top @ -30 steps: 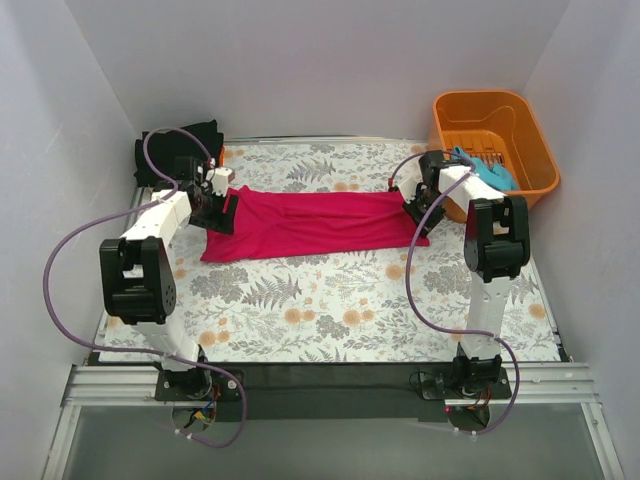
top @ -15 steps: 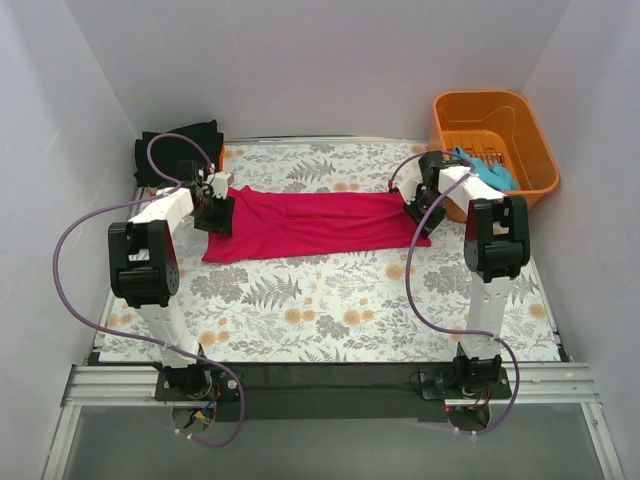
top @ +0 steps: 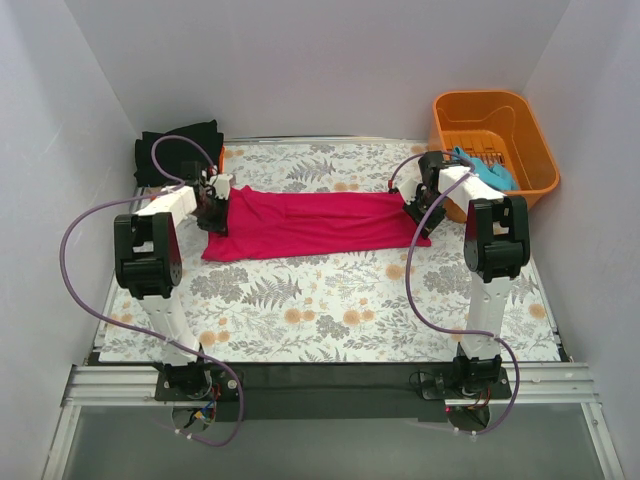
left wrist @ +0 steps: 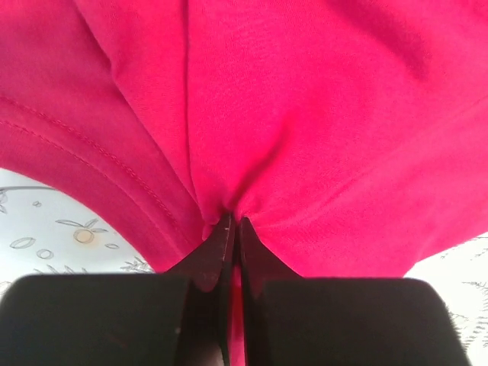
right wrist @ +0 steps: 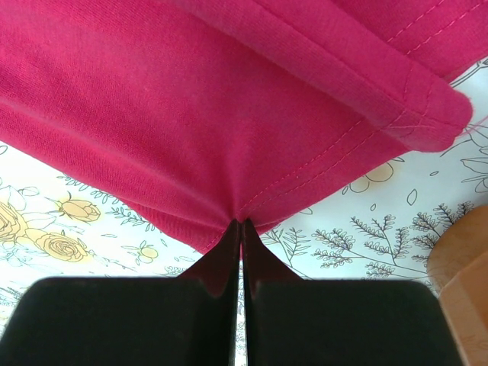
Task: Fold and stack the t-shirts
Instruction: Fold the tshirt
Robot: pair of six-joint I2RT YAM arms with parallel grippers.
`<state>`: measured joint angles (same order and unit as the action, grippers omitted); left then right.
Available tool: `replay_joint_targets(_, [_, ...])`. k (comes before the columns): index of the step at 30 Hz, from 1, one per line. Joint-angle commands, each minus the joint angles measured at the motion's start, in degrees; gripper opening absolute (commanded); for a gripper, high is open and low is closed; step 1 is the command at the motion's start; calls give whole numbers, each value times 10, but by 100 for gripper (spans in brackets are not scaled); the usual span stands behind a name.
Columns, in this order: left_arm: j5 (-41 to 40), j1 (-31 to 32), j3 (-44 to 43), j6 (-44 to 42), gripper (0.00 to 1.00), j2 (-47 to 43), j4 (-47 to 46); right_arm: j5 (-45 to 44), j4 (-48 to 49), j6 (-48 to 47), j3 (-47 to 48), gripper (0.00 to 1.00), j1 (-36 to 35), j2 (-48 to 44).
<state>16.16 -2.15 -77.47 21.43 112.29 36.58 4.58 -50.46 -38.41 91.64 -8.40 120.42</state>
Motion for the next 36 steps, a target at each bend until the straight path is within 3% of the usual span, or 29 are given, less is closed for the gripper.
replay_joint_targets(1, [-25, -5, -22, -4, 0, -19, -17, -9, -13, -10, -9, 1, -1, -20])
replay_joint_targets(6, [-64, -36, -24, -23, 0, -37, -33, -24, -12, -25, -30, 1, -1, -33])
replay_joint_targets(11, [-45, -53, -66, -29, 0, -3, -13, -16, -14, -32, -42, 1, -5, -38])
replay_joint_targets(13, [-25, -50, -79, -22, 21, 6, 2, -9, -24, -36, -47, 1, -12, -41])
replay_joint_targets(16, [-8, -50, -94, -16, 43, 8, 15, 7, -48, -47, -67, 1, -23, -51])
replay_joint_targets(24, [33, -48, -89, 20, 42, -77, 72, 32, -101, -77, -224, 1, -78, -154])
replay_joint_targets(27, [62, -41, -66, 30, 42, -109, 103, 82, -156, -102, -283, 1, -126, -202])
replay_joint_targets(28, [67, -28, -59, 35, 44, -116, 103, 97, -185, -109, -293, 5, -156, -225])
replay_joint_targets(29, [62, -19, -38, 51, 44, -124, 100, 133, -198, -125, -291, 25, -167, -235])
replay_joint_targets(32, [47, 34, 0, 78, 40, -146, 79, 167, -230, -133, -241, 58, -173, -253])
replay_joint_targets(33, [21, 47, 7, 98, 39, -144, 62, 170, -238, -134, -218, 62, -168, -251])
replay_joint_targets(36, [-14, 83, 14, 129, 35, -127, 33, 173, -248, -130, -123, 62, -139, -238])
